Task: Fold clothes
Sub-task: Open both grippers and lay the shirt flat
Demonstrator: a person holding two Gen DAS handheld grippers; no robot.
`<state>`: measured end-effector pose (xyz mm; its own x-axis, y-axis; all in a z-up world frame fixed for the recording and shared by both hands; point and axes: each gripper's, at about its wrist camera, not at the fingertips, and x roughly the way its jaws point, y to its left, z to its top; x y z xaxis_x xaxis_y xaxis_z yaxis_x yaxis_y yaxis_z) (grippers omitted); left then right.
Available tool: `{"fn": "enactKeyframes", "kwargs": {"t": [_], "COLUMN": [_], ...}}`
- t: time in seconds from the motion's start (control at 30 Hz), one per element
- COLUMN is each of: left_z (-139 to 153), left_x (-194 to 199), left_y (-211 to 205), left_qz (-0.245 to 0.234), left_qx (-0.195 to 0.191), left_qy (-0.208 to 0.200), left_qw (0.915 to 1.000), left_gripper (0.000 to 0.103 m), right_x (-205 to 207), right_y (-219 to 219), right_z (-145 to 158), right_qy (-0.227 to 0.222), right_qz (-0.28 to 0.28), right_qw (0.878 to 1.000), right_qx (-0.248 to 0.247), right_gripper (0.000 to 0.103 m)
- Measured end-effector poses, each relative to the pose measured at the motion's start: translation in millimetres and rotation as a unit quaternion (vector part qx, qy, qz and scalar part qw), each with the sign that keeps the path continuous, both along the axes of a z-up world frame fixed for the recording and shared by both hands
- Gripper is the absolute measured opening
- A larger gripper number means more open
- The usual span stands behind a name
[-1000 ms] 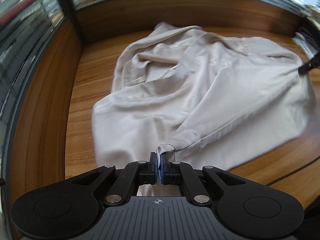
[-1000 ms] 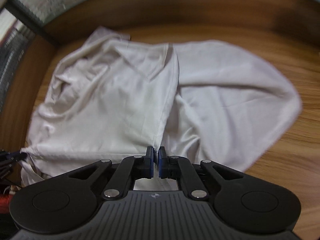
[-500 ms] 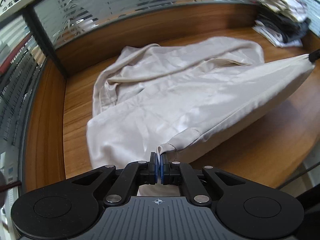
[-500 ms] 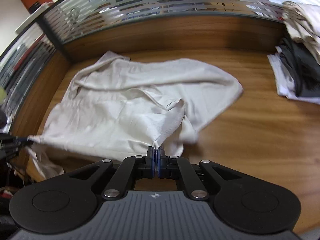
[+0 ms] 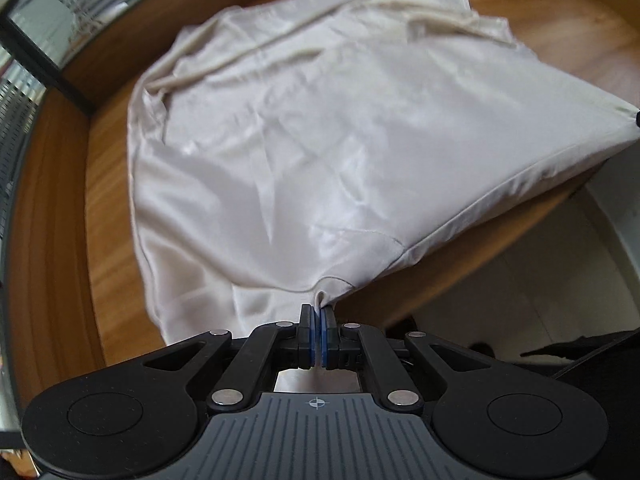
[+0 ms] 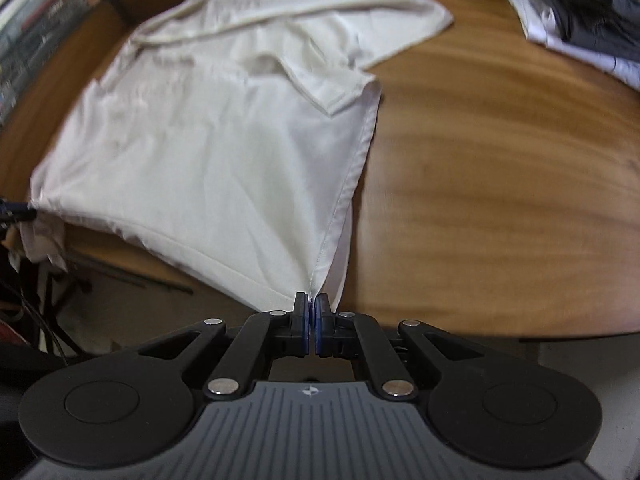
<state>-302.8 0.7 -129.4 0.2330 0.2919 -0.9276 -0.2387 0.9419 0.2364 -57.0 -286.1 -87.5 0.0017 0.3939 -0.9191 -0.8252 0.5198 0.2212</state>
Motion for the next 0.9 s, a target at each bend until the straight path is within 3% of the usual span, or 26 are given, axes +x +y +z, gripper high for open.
{"fn": "enactKeyframes", "kwargs": {"t": [0.23,0.27,0.33,0.43,0.67,0.9], "left_z": [-16,-12,-1,17,42,42], "left_x": [-1,-2,-2,2,45,90], "left_y": [-3,0,6,15,64,99], "left_qz": [0.014,0.017,0.024,0.037,0.059,0.049], "left_qx": [-0.008,-0.011,-0.016,-0.039,-0.068,-0.060], "left_qy": [0.029,0.024,0.011,-0.020,-0.072,-0.086], "left_qw": [0.9994,0.9995,0.9995,0.9983,0.9934,0.9933], "left_gripper": [0.010,0.011,0.020,0.028,0.047,0.049], "right_x": [-5,-3,2,24,79,119], "right_y": [-3,-1,3,15,56,133], "right_z": [-19,-16,-9,5,26,17], "right_qy": [0.010,0.009,0.007,-0.005,-0.025,-0.029], "right_qz": [0.021,0.026,0.037,0.030,-0.002,0.012], "right_qw": [1.000,0.999,0.999,0.999,1.000,0.999], "right_qx": [-0.021,-0.021,-0.020,-0.013,-0.001,-0.007], "right_gripper": [0.007,0.009,0.025,0.032,0.034,0.041]}}
